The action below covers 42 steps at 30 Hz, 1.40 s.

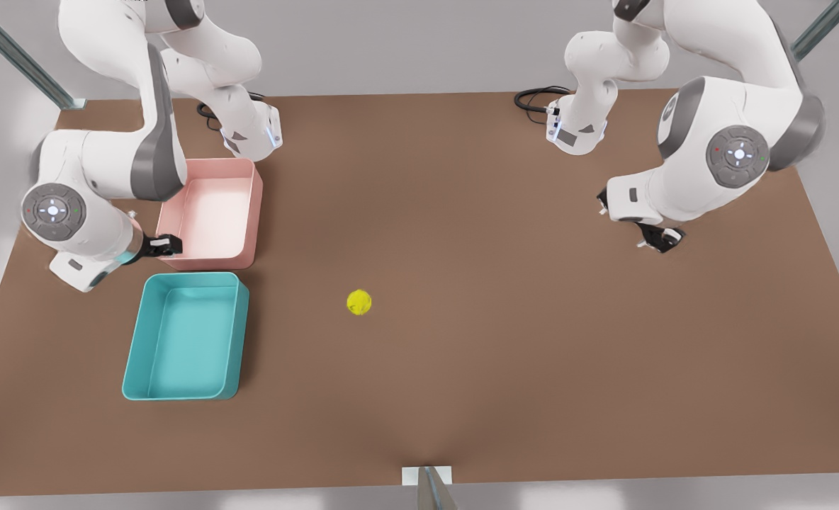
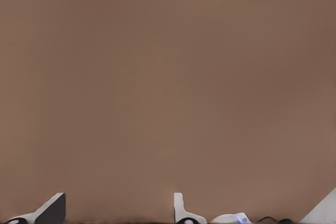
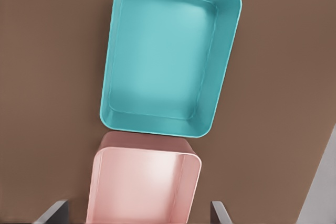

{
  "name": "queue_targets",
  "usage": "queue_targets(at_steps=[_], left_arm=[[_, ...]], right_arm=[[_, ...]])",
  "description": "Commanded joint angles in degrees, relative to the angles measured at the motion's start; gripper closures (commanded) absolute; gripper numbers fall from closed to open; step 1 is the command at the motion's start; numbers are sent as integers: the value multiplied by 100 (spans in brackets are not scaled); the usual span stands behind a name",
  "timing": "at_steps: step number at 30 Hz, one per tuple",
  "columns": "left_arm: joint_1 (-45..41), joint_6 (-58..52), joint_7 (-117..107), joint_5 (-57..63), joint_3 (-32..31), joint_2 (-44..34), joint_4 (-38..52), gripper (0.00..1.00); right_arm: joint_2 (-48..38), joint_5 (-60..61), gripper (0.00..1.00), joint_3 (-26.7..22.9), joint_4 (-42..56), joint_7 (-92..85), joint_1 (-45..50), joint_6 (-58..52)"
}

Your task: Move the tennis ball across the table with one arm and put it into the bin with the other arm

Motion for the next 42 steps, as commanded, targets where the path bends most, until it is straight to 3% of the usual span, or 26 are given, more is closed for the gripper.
queue_targets(at_steps=[1,8,13,17,32,42], left_arm=[[25,459,-4827,-61,-68,-409,-789,0],[78,407,-4827,-52,-68,-313,-798,0],[78,336,-4818,-52,-68,-313,-798,0],[78,336,-4818,-52,-68,-251,-807,0],[69,328,-4853,-69,-68,-251,-807,0],[78,336,-4853,-105,-68,-216,-798,0]], right_arm=[[143,518,0,-1,-15,391,255,-3],[1374,1503,0,34,21,4672,1618,1816],[1550,1907,0,8,-673,4672,1626,3415],[1181,1916,0,17,-2053,4619,1635,5262],[1945,2285,0,-89,-2168,2870,1345,5658],[2552,2285,0,-97,-1878,2879,1319,5904]])
